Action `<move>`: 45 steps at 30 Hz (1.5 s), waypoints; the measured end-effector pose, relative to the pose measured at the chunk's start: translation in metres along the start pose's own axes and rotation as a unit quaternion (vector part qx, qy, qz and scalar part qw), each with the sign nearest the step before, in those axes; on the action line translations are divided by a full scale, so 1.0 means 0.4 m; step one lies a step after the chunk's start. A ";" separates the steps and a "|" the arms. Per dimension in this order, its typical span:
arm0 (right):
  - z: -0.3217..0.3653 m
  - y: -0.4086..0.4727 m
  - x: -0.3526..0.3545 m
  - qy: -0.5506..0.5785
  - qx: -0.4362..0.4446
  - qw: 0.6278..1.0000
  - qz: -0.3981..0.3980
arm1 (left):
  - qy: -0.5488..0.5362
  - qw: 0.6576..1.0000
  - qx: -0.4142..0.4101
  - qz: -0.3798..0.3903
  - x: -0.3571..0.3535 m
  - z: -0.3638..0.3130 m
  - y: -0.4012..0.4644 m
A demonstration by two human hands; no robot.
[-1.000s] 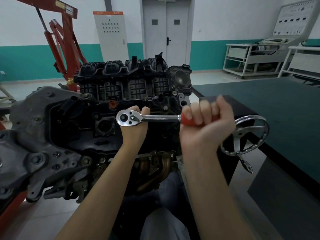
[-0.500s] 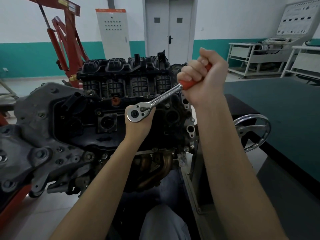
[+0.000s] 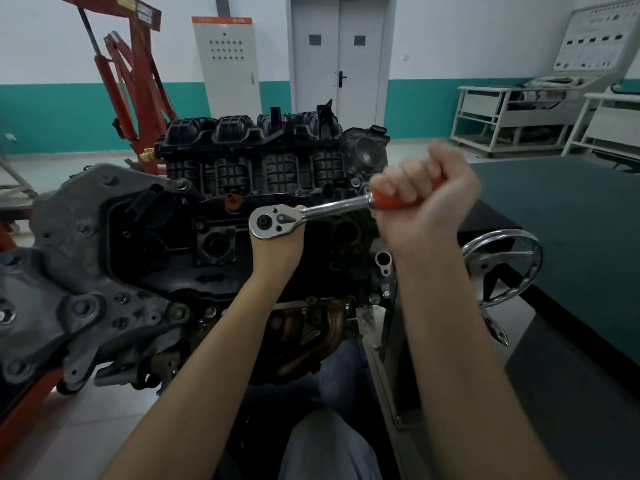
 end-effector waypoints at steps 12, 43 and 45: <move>-0.055 -0.142 0.061 0.072 0.079 0.993 -0.058 | -0.042 0.999 0.011 -0.031 0.004 -0.020 -0.009; -0.004 0.043 -0.050 -0.040 -0.038 0.998 0.023 | -0.077 0.997 0.002 -0.022 -0.008 -0.009 -0.010; -0.005 0.063 -0.067 -0.045 -0.051 0.997 0.030 | -0.080 0.997 -0.009 -0.003 -0.017 -0.020 -0.012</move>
Point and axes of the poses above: each hand's wrist, its own y-axis towards the middle knuckle, its own x-axis out of the back of the hand, z = x × y, the point moved 7 cm from there along y, towards the middle knuckle, and after that the axes turned 14 degrees about -y, right-handed, at the moved point
